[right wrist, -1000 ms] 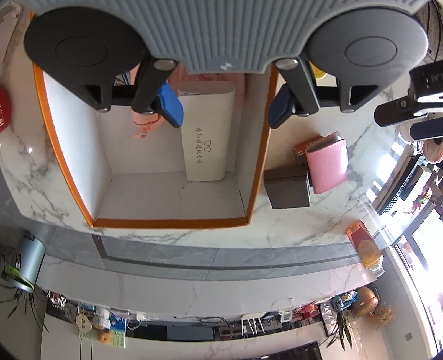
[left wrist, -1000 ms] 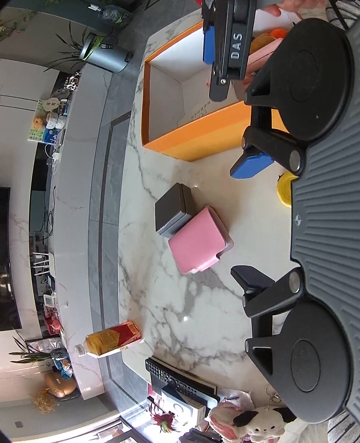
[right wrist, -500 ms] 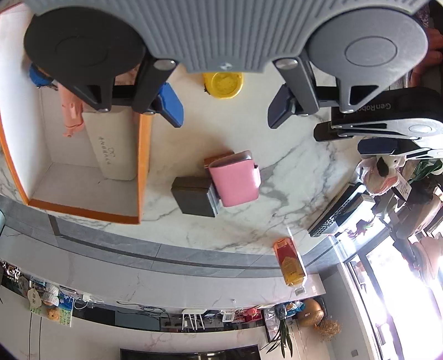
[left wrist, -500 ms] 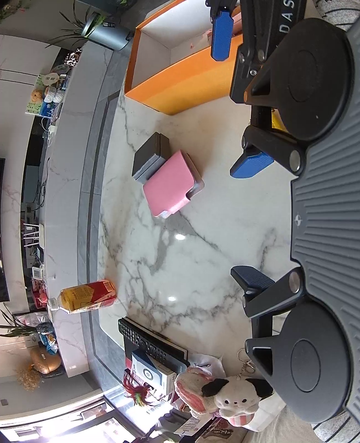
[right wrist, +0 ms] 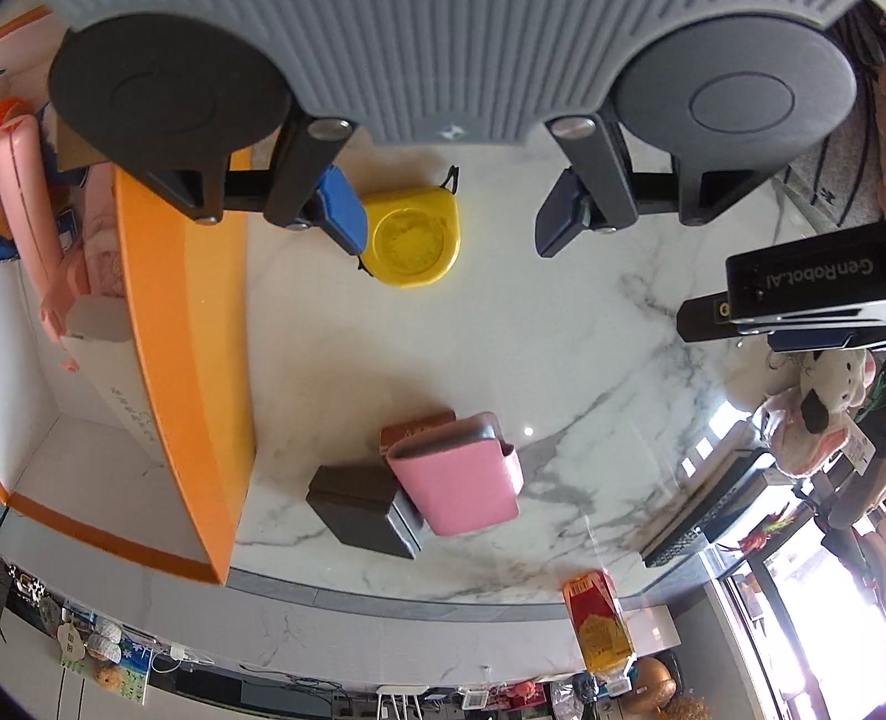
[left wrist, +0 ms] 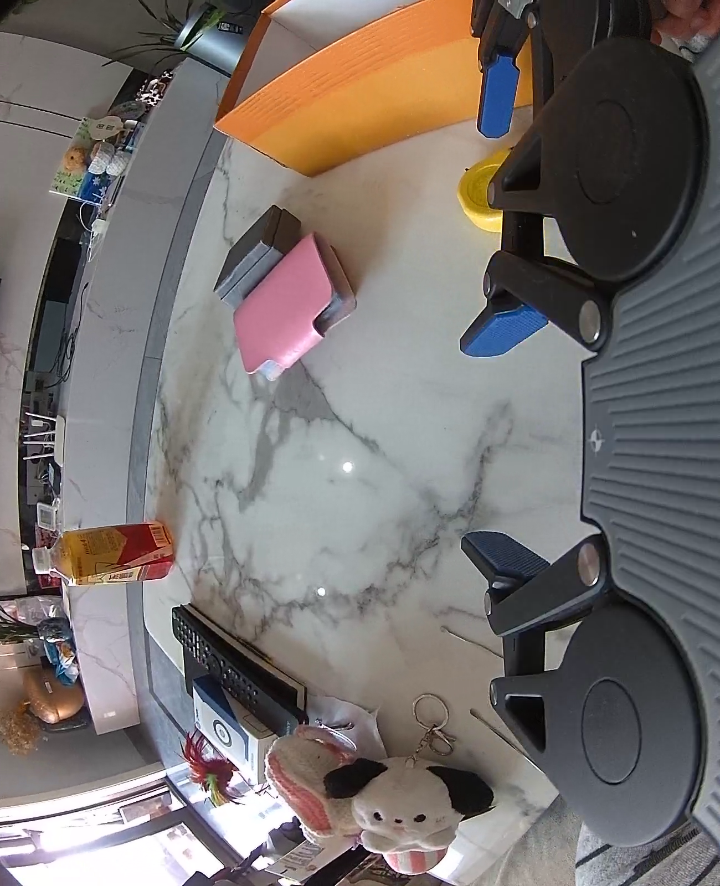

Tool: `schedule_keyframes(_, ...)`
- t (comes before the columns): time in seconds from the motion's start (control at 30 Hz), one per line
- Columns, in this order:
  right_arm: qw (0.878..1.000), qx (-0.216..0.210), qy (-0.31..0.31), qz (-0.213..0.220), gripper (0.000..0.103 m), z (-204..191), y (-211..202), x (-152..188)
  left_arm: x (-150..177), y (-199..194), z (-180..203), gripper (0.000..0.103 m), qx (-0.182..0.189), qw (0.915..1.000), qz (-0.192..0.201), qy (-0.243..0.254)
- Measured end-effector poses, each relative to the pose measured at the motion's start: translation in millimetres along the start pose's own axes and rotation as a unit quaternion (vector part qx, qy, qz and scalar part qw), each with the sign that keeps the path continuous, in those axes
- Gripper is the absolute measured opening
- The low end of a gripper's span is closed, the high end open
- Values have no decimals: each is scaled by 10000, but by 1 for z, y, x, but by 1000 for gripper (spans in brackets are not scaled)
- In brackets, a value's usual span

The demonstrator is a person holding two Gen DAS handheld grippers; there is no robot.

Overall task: Organize objects
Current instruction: 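Grasp the yellow tape measure with the right gripper, then lift the yellow tape measure with the right gripper while the left gripper approaches the pink case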

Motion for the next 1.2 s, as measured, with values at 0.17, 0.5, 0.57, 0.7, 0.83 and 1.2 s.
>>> schedule_keyframes(0.17,9993,352,16,-116,71,-3,20,6,1,4,-8,82,-60,10000,-9,-9)
schedule_keyframes(0.5,9990,426,117,-73,64,0,37,10,4,16,-11,82,-62,9997,-232,-13)
schedule_keyframes(0.57,9989,449,117,97,59,1,37,12,4,19,-8,82,-95,9996,-263,37)
schedule_keyframes(0.7,9983,490,-49,320,58,-2,34,18,-1,21,-4,82,15,9996,-264,-41)
schedule_keyframes(0.83,9983,448,-36,372,58,0,34,18,-20,24,-2,82,305,9977,-85,-605)
schedule_keyframes(1.2,9997,172,87,177,58,9,32,14,-102,88,49,80,416,9947,21,-938)
Point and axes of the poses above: each gripper's, at about its wrist camera, not at the fingertips, and y roughly the way its jaws point, z to its right, x to its underside, the point moved 1 cm from there along y, roughly the way its jaws point, and after that the axes turned 11 degrees about x, right-handed, at the moved point
